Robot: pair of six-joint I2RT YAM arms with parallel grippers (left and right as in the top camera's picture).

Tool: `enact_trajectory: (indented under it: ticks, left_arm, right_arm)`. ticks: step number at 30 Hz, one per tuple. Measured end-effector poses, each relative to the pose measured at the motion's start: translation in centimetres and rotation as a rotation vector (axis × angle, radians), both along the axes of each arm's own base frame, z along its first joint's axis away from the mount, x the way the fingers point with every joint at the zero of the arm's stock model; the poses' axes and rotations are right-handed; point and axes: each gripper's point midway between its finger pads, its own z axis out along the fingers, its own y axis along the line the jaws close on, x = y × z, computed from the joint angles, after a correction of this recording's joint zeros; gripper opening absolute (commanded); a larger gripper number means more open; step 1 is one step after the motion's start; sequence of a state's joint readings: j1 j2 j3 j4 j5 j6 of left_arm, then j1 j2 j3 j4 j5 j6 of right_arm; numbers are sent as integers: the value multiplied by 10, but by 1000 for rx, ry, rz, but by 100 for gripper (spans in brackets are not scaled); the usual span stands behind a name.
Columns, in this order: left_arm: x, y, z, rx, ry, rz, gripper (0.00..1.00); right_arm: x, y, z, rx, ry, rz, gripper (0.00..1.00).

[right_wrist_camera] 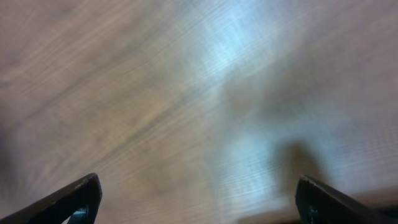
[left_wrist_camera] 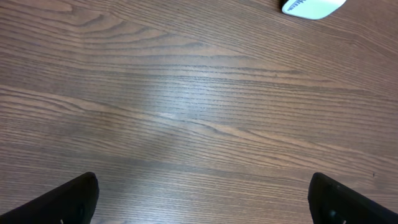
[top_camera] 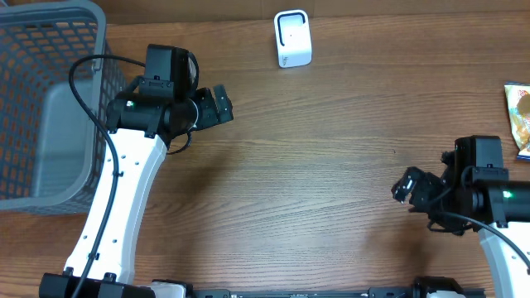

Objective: Scan the item barcode

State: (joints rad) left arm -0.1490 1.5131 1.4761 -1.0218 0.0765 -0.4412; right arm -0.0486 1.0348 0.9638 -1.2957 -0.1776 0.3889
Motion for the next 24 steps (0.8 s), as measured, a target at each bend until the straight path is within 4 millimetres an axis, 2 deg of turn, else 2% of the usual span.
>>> enact_trajectory:
  ticks: [3, 6, 9, 11, 15, 24]
  left_arm:
    - [0, 0, 0, 0, 0, 0, 100]
    - [0, 0, 0, 0, 0, 0, 100]
    - [0, 0, 0, 0, 0, 0, 100]
    - [0, 0, 0, 0, 0, 0, 100]
    - [0, 0, 0, 0, 0, 0, 100]
    - [0, 0, 0, 0, 0, 0, 100]
  right_arm:
    - [23, 5, 16, -8, -170, 36, 100]
    - [34, 8, 43, -20, -365, 66, 100]
    - [26, 10, 70, -36, -552, 90, 100]
    - [15, 10, 80, -48, -631, 103, 100]
    - [-2, 10, 89, -77, -750, 132, 100]
    - [1, 11, 96, -106, -946, 151, 100]
